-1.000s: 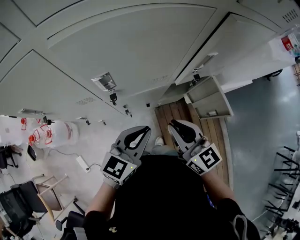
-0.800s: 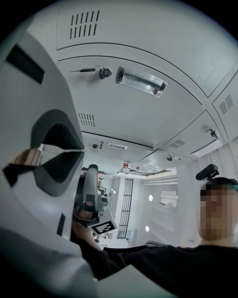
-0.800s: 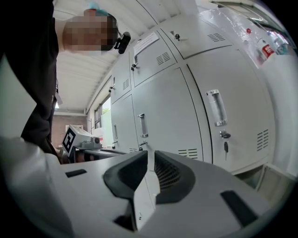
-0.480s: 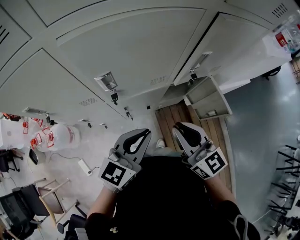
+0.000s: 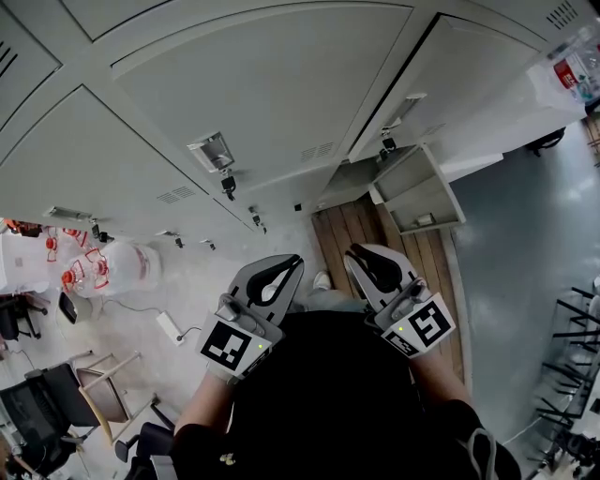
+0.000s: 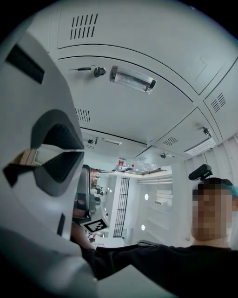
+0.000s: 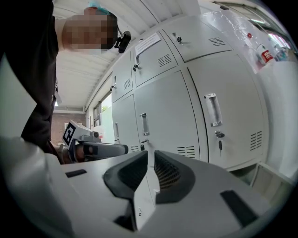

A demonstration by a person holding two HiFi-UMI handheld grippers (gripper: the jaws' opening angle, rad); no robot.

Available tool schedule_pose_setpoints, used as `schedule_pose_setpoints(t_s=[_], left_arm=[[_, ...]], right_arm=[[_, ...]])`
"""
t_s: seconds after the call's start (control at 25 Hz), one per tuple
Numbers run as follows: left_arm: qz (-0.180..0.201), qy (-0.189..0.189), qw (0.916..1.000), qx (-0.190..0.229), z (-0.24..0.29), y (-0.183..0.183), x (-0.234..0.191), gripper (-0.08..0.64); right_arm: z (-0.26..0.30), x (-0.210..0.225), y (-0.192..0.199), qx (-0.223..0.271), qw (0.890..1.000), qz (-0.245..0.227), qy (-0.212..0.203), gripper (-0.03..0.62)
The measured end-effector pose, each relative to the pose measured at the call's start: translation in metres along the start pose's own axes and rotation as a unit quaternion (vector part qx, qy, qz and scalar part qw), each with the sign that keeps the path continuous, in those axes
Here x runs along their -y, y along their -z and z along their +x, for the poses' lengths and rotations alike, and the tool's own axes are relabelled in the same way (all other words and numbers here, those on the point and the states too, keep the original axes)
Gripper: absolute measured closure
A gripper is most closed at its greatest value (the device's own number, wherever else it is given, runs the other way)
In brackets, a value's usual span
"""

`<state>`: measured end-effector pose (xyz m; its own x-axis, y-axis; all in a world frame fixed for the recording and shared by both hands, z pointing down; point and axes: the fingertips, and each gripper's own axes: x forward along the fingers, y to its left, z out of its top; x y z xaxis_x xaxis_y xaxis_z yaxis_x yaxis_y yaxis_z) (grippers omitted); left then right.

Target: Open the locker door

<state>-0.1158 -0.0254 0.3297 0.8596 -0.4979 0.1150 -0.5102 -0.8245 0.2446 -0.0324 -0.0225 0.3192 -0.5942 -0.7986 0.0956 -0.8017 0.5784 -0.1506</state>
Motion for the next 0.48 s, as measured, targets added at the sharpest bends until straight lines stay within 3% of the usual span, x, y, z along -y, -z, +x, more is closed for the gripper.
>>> schedule_pose_setpoints(t_s=[0.48], left_arm=[[0.006,0.007,1.0000,0.001,0.008,-0.004,0.007,0.532]], right_arm=[[-0.007,0.007,0.001,-0.001,1.000,0.004,0.006,0.531]])
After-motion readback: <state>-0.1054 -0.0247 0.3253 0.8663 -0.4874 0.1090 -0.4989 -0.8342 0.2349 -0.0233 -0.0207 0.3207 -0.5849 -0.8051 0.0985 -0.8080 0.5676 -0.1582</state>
